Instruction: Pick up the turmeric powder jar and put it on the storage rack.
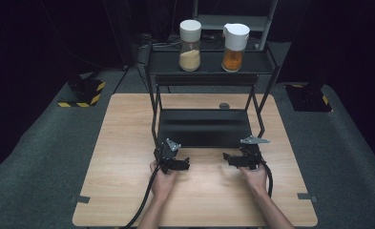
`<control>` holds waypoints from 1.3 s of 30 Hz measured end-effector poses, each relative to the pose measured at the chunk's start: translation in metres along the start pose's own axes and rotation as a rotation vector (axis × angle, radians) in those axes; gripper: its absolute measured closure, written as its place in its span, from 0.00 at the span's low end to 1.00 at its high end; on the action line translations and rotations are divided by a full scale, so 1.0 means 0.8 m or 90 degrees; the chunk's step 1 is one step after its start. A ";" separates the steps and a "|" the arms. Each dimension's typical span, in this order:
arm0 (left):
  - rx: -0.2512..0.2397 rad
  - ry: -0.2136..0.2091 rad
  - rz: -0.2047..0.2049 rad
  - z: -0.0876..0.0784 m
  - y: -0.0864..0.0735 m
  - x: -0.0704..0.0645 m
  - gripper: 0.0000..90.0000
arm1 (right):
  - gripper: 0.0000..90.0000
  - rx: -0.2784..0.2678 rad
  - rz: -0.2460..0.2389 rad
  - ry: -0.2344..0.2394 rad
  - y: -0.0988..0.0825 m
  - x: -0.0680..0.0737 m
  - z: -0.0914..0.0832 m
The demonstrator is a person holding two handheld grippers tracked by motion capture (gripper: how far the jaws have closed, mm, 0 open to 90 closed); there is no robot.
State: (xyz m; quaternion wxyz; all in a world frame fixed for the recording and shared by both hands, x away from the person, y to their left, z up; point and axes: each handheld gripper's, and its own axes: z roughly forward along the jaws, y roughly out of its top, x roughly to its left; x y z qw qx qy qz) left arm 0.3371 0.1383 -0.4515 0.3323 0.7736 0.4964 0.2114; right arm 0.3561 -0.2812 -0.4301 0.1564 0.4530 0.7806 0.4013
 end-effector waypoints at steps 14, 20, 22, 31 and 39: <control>0.000 0.000 0.000 0.000 0.000 0.000 0.05 | 0.14 0.020 -0.026 -0.019 -0.008 0.011 0.006; 0.000 0.000 0.000 0.000 0.000 0.000 0.05 | 0.14 0.029 -0.030 -0.021 -0.011 0.011 0.009; 0.000 0.000 0.000 0.000 0.000 0.000 0.05 | 0.14 0.030 -0.029 -0.023 -0.012 0.010 0.009; 0.000 0.001 0.000 0.000 0.000 0.000 0.05 | 0.14 0.032 -0.022 -0.025 -0.020 0.007 0.009; 0.000 0.001 0.000 0.000 0.000 0.000 0.05 | 0.14 0.027 -0.029 -0.030 -0.024 0.009 0.009</control>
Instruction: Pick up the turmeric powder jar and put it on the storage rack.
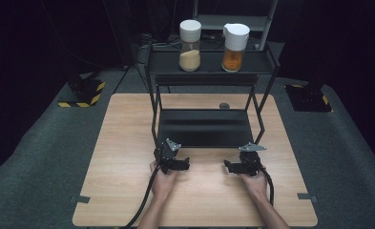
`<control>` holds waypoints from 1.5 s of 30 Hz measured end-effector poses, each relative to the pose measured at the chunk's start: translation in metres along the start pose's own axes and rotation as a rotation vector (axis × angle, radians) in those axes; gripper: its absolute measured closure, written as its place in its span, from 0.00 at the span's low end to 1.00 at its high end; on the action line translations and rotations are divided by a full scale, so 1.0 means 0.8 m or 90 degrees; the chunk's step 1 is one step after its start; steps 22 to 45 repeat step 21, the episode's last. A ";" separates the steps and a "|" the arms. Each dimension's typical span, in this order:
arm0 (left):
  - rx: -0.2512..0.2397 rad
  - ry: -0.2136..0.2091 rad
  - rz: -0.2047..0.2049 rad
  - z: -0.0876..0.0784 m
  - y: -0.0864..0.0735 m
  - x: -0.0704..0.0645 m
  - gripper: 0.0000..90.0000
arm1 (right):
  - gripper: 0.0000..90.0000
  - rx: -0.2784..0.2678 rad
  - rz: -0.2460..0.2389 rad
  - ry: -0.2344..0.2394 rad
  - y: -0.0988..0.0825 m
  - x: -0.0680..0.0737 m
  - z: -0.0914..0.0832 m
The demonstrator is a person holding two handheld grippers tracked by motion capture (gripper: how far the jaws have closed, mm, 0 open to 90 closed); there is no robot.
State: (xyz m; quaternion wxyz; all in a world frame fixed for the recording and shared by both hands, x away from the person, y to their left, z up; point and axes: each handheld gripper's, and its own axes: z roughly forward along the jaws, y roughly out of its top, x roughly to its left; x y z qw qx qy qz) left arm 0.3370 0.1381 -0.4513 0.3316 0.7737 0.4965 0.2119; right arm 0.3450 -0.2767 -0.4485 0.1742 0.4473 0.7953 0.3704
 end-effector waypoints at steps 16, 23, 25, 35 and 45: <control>0.001 -0.001 0.001 0.000 0.000 0.001 0.05 | 0.12 0.008 -0.043 -0.018 0.001 0.012 0.003; 0.002 -0.009 0.004 0.000 0.001 0.004 0.05 | 0.11 0.010 -0.047 -0.012 0.002 0.009 0.003; 0.002 -0.009 0.004 0.000 0.001 0.004 0.05 | 0.11 0.010 -0.047 -0.012 0.002 0.009 0.003; 0.002 -0.009 0.004 0.000 0.001 0.004 0.05 | 0.11 0.010 -0.047 -0.012 0.002 0.009 0.003; 0.002 -0.009 0.004 0.000 0.001 0.004 0.05 | 0.11 0.010 -0.047 -0.012 0.002 0.009 0.003</control>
